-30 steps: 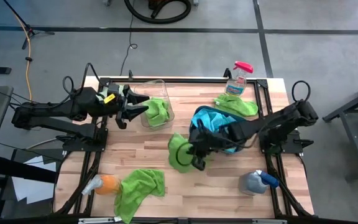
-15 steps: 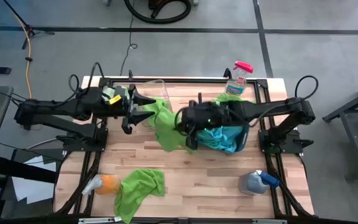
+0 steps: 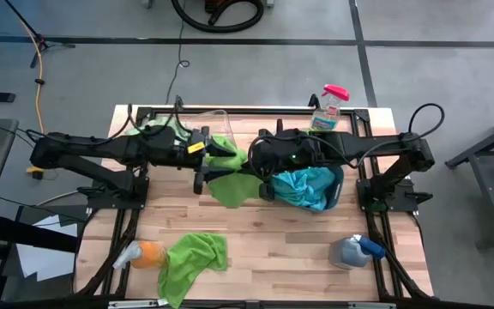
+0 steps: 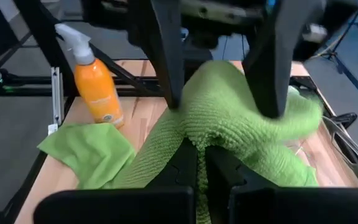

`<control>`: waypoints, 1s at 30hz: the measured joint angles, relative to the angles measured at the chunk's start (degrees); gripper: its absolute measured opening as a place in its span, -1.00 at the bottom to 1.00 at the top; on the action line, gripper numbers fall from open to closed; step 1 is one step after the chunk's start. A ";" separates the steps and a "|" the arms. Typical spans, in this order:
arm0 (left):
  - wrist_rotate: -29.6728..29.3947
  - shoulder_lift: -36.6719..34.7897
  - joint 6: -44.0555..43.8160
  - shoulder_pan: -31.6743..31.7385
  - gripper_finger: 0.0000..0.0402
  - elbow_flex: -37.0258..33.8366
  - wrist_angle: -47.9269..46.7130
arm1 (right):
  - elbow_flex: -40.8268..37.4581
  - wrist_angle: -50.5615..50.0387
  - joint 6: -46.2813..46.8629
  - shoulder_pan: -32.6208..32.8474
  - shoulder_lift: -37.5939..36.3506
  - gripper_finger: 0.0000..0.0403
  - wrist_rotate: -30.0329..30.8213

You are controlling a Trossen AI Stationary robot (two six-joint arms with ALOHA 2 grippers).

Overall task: Sort microfiber towel by color & place in baskets
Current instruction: Put the green towel into the transparent bin

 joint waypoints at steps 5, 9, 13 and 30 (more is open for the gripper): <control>3.99 1.48 -1.28 0.01 0.13 0.09 -2.95 | 0.00 -0.02 -2.29 0.87 0.00 -1.00 -0.24; 5.84 1.52 -1.65 0.01 0.13 0.09 -5.42 | -0.02 1.46 -3.41 1.14 0.02 -1.00 -0.23; 6.22 1.52 -1.63 0.01 0.13 0.09 -6.42 | -0.02 4.75 -4.20 1.13 0.02 -1.00 -0.21; 2.65 1.13 -6.74 1.69 -0.91 0.09 -10.41 | -0.02 5.05 -1.11 1.10 -0.03 -0.70 0.30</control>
